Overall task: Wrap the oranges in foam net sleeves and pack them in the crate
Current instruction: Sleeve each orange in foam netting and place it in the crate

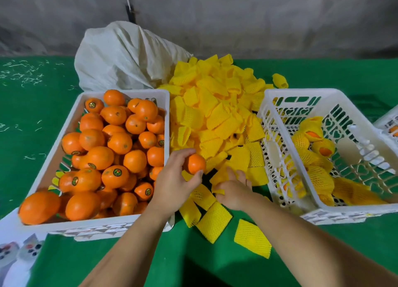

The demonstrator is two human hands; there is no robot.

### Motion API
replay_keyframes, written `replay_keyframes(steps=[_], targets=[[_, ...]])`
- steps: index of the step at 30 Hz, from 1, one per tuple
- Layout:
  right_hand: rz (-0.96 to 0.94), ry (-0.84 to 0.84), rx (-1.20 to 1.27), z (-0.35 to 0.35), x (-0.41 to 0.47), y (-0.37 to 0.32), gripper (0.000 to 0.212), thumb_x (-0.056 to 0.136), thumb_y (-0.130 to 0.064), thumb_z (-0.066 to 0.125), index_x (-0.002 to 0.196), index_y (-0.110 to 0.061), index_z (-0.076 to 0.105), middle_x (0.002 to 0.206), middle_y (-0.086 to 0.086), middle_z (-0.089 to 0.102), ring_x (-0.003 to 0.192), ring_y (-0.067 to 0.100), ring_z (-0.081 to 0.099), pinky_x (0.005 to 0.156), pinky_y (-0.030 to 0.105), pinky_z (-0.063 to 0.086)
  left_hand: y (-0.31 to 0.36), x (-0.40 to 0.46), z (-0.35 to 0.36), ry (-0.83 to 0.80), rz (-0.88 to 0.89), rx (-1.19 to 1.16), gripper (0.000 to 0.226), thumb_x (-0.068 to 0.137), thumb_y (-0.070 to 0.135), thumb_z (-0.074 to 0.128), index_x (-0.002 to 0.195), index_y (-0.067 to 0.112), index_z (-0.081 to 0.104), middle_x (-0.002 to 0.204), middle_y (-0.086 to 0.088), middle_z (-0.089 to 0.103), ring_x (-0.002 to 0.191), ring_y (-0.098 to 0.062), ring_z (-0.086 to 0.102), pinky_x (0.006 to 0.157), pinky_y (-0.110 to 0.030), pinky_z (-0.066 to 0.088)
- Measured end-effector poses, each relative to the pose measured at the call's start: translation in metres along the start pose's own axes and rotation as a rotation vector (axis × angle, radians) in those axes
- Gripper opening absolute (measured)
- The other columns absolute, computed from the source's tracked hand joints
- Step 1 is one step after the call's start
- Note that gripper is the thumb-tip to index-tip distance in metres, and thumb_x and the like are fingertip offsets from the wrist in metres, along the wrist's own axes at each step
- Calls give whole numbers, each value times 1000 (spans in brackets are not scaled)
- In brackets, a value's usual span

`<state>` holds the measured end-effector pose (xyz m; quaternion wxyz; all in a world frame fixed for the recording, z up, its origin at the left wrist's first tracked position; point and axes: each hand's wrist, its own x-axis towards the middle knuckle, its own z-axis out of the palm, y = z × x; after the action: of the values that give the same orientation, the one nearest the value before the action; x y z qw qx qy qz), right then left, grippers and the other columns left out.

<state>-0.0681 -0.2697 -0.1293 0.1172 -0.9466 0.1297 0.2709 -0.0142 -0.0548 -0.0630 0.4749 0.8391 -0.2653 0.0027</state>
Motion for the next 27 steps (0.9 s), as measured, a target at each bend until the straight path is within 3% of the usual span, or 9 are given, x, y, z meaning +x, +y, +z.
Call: replay_keyframes(steps=[3, 8, 13, 15, 17, 18, 22, 24, 27], targets=[[97, -71, 3, 10, 1, -2, 47, 107, -48, 39, 150, -30, 49, 173, -6, 5, 155, 34, 7, 119, 49, 22, -1, 1, 2, -13, 31, 35, 56, 94, 35, 77, 145, 28, 54, 143, 11, 53, 128, -6, 53, 96, -16, 47], [25, 577, 544, 11, -13, 0, 27, 105, -14, 55, 127, -13, 70, 130, 6, 68, 119, 26, 63, 94, 34, 52, 3, 1, 3, -48, 47, 128, 57, 96, 40, 73, 148, 27, 53, 147, 9, 49, 127, -14, 54, 91, -33, 56], [158, 634, 1273, -15, -37, -26, 38, 95, -5, 64, 119, -34, 60, 95, -18, 59, 74, -8, 61, 59, 12, 44, 4, -1, -3, -50, -8, -35, 60, 95, 41, 74, 149, 34, 49, 144, 14, 51, 119, -2, 55, 86, -15, 49], [145, 604, 1335, -22, -44, -38, 27, 97, -8, 56, 103, -28, 74, 72, -8, 61, 55, 8, 55, 53, 17, 34, 6, -2, -4, -45, -30, -103, 62, 93, 39, 75, 149, 36, 48, 143, 15, 51, 116, 5, 54, 84, -5, 44], [95, 595, 1383, -30, -56, -50, 29, 98, -15, 54, 103, -38, 71, 74, 3, 63, 69, 29, 52, 79, 29, 17, 7, -6, -4, -38, -35, -182, 66, 91, 34, 78, 150, 37, 48, 142, 15, 50, 123, 6, 52, 90, -5, 43], [52, 585, 1389, -33, -59, -54, 28, 98, -20, 56, 103, -45, 69, 79, -2, 67, 72, 27, 55, 78, 31, 15, 6, -7, -3, -30, -38, -239, 67, 90, 33, 79, 150, 37, 49, 142, 15, 50, 127, 3, 51, 95, -8, 44], [-124, 496, 1329, -40, -64, -62, 39, 101, -19, 60, 89, -54, 73, 88, -15, 74, 76, -1, 63, 69, 20, 50, 7, -9, -13, -30, -130, -579, 68, 87, 36, 80, 148, 41, 52, 148, 17, 55, 132, -6, 58, 103, -27, 54], [-134, 627, 1301, -44, -64, -63, 35, 101, -14, 60, 87, -44, 71, 87, -11, 73, 70, 2, 57, 64, 20, 47, 12, -10, -20, -25, -191, -701, 64, 82, 44, 82, 142, 45, 58, 138, 19, 63, 123, -7, 66, 94, -25, 57], [-92, 851, 1288, -53, -64, -65, 26, 99, -14, 65, 89, -38, 61, 82, -32, 66, 69, -6, 59, 60, 14, 49, 19, -14, -25, 17, -260, -787, 55, 75, 51, 84, 128, 52, 68, 126, 20, 69, 115, -8, 70, 87, -22, 57]])
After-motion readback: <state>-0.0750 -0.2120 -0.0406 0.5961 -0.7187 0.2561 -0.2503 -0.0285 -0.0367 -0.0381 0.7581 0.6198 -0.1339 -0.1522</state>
